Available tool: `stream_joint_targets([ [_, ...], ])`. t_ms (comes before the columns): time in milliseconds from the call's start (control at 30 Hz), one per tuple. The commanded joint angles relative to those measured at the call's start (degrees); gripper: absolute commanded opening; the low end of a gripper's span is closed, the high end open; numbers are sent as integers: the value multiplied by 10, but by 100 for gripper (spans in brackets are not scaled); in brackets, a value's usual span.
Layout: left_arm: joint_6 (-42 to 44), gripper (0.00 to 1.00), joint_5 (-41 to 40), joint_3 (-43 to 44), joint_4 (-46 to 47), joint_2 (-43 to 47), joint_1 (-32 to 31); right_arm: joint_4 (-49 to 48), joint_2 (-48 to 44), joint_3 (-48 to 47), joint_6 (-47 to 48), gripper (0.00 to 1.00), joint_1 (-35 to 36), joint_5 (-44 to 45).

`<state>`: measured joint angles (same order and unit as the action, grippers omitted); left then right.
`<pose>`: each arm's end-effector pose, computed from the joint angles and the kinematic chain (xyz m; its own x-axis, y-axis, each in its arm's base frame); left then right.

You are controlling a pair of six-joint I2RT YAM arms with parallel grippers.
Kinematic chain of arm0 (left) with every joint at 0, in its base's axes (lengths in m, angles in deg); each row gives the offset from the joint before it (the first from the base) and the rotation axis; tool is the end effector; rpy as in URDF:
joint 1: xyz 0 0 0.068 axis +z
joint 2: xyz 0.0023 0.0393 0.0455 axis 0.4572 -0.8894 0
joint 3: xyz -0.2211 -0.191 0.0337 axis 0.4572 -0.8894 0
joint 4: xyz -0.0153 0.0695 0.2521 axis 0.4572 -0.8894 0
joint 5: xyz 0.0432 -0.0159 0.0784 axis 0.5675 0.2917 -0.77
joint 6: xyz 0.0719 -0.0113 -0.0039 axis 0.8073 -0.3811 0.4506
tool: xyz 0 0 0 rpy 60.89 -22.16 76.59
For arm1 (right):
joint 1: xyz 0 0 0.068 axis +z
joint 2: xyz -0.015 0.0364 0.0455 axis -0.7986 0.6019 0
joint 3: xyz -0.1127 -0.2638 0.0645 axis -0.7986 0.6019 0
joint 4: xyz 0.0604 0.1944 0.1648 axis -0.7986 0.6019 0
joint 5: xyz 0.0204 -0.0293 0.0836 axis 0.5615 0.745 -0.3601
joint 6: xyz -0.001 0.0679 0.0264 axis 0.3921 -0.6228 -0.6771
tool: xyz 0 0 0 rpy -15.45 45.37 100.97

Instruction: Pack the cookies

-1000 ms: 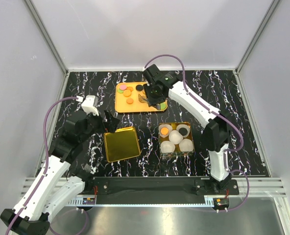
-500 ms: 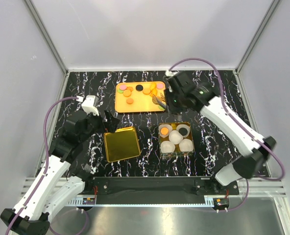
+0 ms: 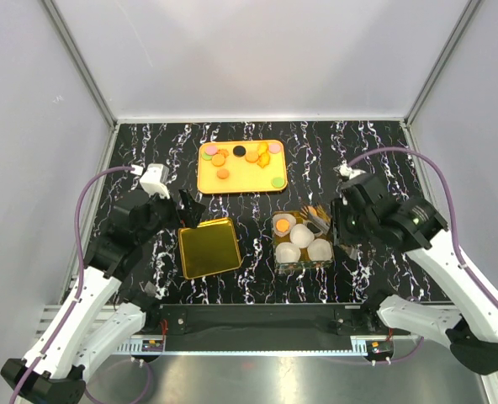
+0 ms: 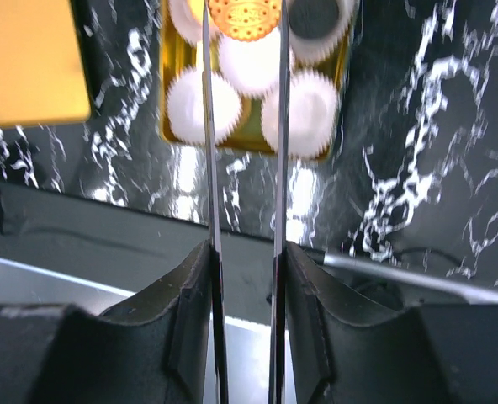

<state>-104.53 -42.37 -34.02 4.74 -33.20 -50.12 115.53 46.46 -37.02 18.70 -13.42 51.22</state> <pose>0.1502 -0.0666 0.3258 -0.4823 -0.1660 -0.8602 0.2814 0.9005 -0.3315 0.1330 0.0993 0.3798 -0.8311 -0.0979 -0.5474 -0.2165 0.9637 0.1562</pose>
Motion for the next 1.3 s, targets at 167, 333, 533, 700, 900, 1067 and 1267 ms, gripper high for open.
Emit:
stream_joint_targets([
  [167,-2,99,-7,7,20,-6,3,-14,-40,89,-41,41,-2,-48],
  [333,-2,99,-9,6,18,-8,3,-57,-36,118,-43,42,-2,-56],
  [533,-2,99,-11,6,19,-10,2,-87,-19,145,-40,43,-3,-55],
  [700,-1,99,-10,7,17,-14,3,-100,-12,155,-40,46,-2,-48],
  [900,-2,99,-7,7,19,-16,3,-96,-13,154,-42,55,-2,-35],
  [1067,-2,99,-6,7,18,-14,3,-92,-11,147,-40,56,-2,-34],
  [1267,-1,99,-3,7,20,-16,3,-70,-4,81,-23,50,-2,-34],
])
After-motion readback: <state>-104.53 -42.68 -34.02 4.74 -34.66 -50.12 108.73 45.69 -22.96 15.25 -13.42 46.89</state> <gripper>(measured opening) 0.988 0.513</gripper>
